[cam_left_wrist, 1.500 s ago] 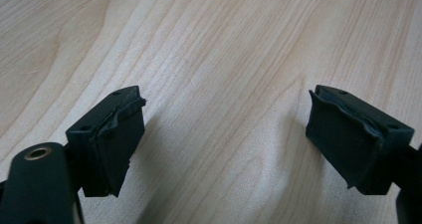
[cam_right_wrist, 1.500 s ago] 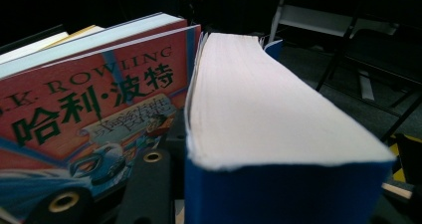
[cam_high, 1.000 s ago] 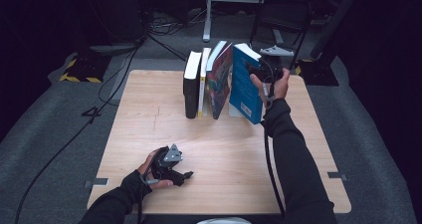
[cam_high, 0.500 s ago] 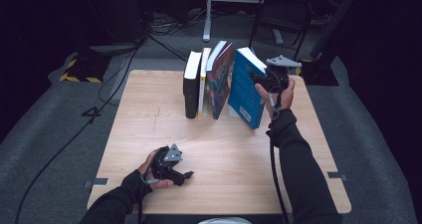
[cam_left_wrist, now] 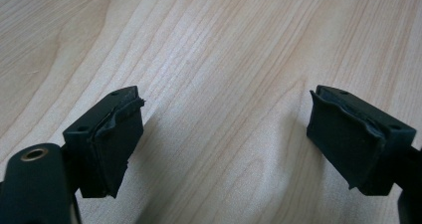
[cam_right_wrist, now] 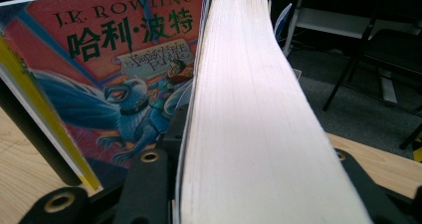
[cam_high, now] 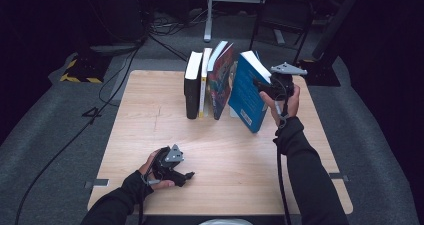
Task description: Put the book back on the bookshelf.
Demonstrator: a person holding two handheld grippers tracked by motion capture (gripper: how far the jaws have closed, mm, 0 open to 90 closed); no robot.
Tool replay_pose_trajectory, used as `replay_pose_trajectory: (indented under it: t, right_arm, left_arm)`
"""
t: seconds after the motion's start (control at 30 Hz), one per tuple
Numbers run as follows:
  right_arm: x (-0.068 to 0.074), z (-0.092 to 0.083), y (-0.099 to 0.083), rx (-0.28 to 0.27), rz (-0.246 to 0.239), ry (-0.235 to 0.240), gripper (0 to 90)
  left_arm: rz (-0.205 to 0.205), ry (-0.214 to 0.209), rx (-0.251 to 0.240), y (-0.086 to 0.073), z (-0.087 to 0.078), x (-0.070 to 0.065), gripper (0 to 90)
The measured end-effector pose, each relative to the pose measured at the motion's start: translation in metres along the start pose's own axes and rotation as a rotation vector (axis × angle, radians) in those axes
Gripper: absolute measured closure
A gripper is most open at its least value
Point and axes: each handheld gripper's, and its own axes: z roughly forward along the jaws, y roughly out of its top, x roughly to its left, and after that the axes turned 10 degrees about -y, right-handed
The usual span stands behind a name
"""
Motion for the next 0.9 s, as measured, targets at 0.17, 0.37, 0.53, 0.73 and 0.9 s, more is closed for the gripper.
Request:
replay_pose_trajectory:
  t: [0.17, 0.37, 0.53, 0.73, 0.9]
  right_arm:
    - [0.002, -0.005, -0.004, 0.004, -0.019, 0.000, 58.0]
    - [0.002, -0.010, -0.007, 0.007, -0.036, -0.017, 57.7]
    - [0.001, -0.012, -0.009, 0.005, -0.041, -0.016, 56.7]
    - [0.001, -0.014, -0.011, 0.014, -0.058, -0.029, 50.1]
    - [-0.005, -0.017, -0.020, 0.028, -0.036, -0.003, 44.3]
  left_arm:
    - [0.000, 0.001, 0.000, 0.000, 0.000, 0.000, 14.3]
    - [0.000, 0.001, 0.000, 0.000, 0.000, 0.000, 14.3]
    - [-0.001, 0.002, 0.002, 0.000, 0.000, 0.000, 14.3]
    - [0.000, 0.002, 0.002, 0.000, 0.000, 0.000, 14.3]
    - [0.000, 0.003, 0.002, 0.000, 0.000, 0.000, 14.3]
